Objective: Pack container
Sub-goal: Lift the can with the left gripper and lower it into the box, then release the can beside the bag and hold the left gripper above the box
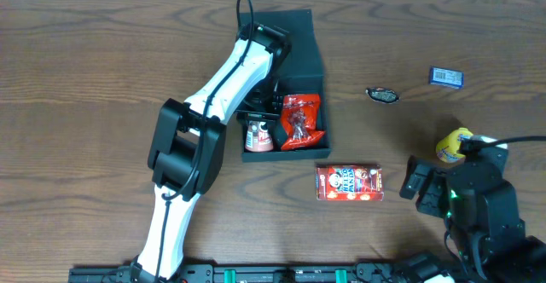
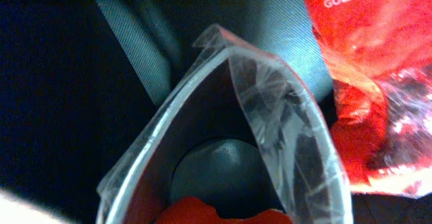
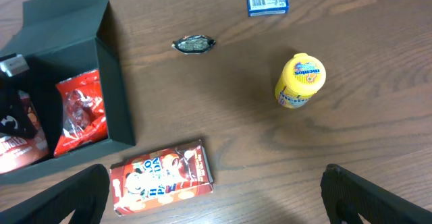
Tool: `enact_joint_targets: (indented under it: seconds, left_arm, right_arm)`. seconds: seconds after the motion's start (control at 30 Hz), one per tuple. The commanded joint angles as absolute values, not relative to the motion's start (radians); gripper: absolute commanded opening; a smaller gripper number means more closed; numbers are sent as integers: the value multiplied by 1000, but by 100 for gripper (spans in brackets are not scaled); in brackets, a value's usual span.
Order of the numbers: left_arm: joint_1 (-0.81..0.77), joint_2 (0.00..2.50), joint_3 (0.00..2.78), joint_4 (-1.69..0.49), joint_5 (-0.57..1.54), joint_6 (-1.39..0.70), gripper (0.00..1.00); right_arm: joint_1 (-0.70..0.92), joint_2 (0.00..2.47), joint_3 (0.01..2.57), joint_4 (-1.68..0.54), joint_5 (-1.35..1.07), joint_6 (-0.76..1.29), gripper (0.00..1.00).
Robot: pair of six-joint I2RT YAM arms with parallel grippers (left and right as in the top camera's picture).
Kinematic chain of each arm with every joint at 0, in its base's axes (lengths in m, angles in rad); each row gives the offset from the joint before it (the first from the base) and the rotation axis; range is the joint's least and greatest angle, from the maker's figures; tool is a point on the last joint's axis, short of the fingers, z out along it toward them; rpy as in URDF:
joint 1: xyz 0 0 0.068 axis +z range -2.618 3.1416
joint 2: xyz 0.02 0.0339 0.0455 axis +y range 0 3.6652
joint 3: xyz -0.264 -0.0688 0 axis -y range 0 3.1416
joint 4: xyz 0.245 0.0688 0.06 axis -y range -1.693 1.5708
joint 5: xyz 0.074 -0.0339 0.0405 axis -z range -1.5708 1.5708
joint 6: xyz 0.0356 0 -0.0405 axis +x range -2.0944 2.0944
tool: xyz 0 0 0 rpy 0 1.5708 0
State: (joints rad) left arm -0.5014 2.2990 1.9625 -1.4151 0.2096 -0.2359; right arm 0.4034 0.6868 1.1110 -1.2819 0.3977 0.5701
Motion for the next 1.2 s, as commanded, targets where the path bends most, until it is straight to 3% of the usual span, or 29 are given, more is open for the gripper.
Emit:
enact_joint_targets:
  seconds: [0.0,0.2,0.27,0.5,0.87,1.17]
  left_arm:
    - [-505,2302,1966,-1426,183,-239,49]
    - [-505,2300,1966,-1428,153,-240,75]
    - [-505,2298,1967,-1428,153,-240,97]
    - [-505,2289,2012,-1454,153,-240,95]
    - [-507,2289,2308,-1519,141,-240,95]
    - [-505,2289,2320,-1410,-199,-277,95]
  right_arm:
    - [411,688,1111,-1282,415,576,99]
    - [411,688,1111,-1282,415,576,99]
    - [411,688,1111,-1282,415,576,99]
    - [411,688,1111,-1282,415,576,99]
    - [411,688,1111,-1282,415,576,99]
    - [411,688,1111,-1283,415,575,99]
